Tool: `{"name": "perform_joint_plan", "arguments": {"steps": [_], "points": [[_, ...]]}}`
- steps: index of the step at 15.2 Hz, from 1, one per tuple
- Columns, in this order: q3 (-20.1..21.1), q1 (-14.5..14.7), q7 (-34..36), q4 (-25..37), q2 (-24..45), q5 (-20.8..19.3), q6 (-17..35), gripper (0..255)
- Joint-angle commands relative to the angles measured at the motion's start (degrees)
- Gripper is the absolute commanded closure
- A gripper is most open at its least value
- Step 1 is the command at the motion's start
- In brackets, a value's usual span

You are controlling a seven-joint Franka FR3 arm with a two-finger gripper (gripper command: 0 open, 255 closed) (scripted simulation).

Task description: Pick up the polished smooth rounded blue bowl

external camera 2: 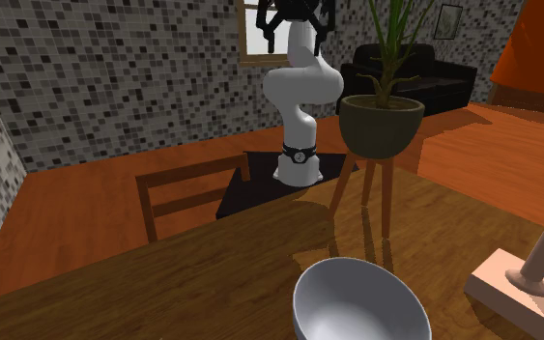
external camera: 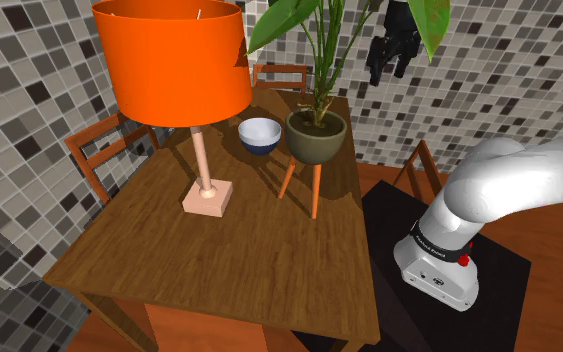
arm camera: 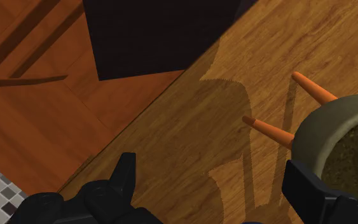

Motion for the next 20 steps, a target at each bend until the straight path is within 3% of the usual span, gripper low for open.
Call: {"name": "perform_joint_plan", "arguments": {"steps": [1,10,13,20], "points": [[0.0,0.0,0.0,0.0,0.0,0.0,0.0,0],[-1.5,0.8,-0.1,0.0,15.9,1.8,16.1,0],[-0.7,-0.3,-1.0,1.5,22.1,3.2,20.8,0],[-1.4,0.4,-2.1,7.6,37.0,5.7,29.7,0]]}}
